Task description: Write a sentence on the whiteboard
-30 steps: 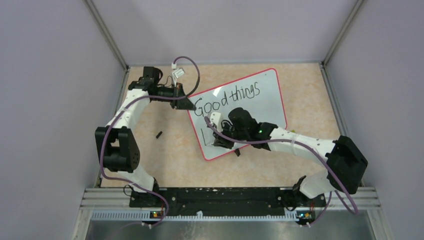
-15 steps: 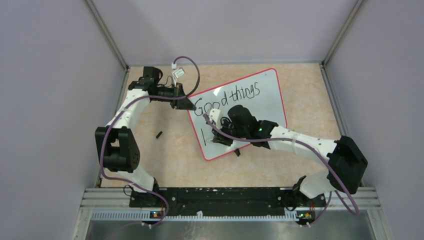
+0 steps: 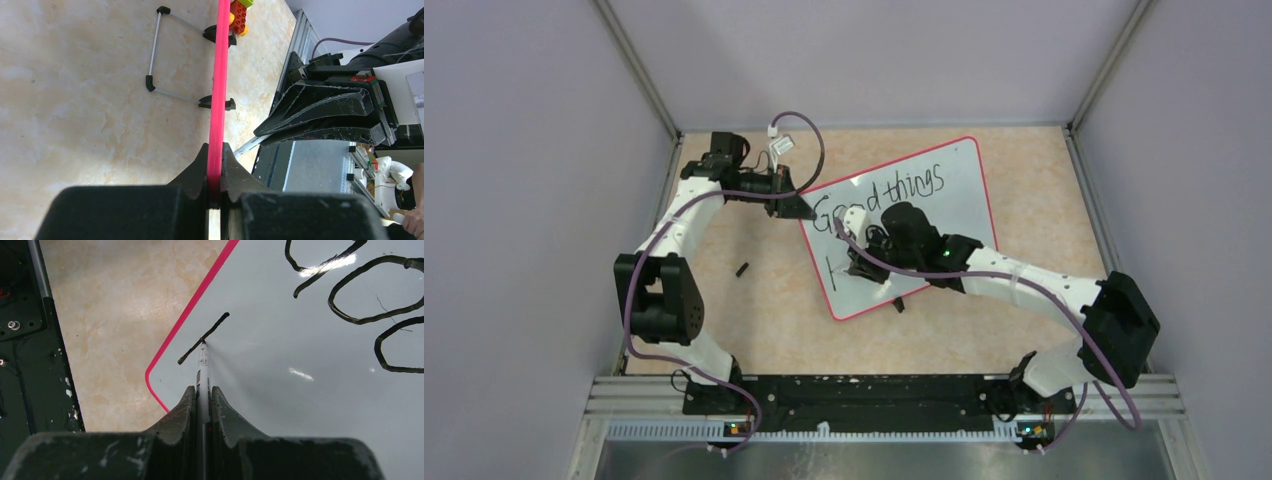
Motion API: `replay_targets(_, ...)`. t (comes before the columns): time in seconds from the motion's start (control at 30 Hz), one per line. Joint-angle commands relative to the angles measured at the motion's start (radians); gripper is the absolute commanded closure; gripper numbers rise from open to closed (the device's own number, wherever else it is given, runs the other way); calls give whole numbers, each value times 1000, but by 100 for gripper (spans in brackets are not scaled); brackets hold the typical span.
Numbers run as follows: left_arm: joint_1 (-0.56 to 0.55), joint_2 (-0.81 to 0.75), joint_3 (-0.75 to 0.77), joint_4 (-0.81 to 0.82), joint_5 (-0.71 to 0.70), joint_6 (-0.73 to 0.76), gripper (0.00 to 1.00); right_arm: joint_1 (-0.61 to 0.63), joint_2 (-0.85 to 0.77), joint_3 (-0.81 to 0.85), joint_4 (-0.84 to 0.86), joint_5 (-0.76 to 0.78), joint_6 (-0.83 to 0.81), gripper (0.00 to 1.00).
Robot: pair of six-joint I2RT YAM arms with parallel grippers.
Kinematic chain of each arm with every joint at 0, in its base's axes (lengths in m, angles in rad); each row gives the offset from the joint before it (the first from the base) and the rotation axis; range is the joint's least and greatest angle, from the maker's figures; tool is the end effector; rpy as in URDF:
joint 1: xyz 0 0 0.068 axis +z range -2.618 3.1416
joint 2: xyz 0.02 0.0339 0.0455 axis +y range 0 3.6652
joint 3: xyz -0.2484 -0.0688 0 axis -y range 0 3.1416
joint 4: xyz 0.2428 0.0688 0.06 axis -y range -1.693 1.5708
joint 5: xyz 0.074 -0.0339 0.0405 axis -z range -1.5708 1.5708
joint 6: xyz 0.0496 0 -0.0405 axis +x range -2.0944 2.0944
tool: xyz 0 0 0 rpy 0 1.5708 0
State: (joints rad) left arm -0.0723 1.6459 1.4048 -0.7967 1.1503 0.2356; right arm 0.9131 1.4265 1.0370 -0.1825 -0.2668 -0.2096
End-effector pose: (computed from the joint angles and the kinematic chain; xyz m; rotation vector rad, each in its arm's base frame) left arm 0.3325 -0.0695 0.2803 0.7186 2.1039 -1.3657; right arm 0.1939 0.2724 0.2567 -1.3049 1.7731 0.6893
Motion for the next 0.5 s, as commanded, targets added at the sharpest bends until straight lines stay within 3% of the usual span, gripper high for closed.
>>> replay_targets(0.0, 6, 15, 43, 49, -96, 53, 100, -24, -21, 37, -2, 21, -22, 100)
replay_targets(0.47, 6, 14, 41, 51, -104, 50, 100, -11, -30, -45, 3, -13, -10, 100)
